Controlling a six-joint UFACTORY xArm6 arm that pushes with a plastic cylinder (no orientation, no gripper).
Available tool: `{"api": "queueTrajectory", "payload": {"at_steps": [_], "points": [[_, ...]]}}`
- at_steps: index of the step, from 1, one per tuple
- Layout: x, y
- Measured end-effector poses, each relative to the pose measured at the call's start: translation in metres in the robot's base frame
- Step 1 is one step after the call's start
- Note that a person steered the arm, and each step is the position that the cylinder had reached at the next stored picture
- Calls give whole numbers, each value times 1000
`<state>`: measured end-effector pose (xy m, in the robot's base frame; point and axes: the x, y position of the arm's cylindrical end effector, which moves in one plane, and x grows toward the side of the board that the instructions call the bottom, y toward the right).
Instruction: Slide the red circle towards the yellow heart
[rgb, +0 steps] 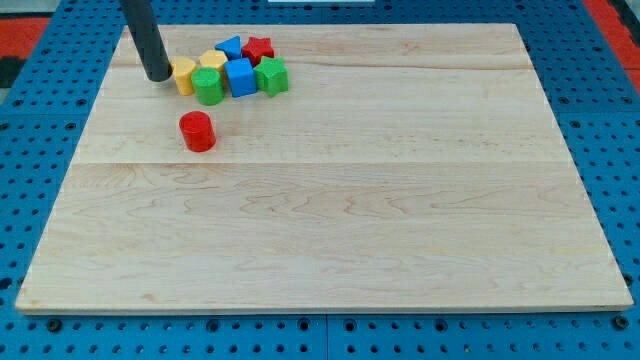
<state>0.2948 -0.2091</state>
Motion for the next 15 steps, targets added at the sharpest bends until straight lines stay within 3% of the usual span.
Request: {"api": "queueTrajectory", "payload": {"at_steps": [3,6,8,10,11,15], "points": [[-2,3],[116,-36],[161,3],[163,65],[144,82],[91,25]]}}
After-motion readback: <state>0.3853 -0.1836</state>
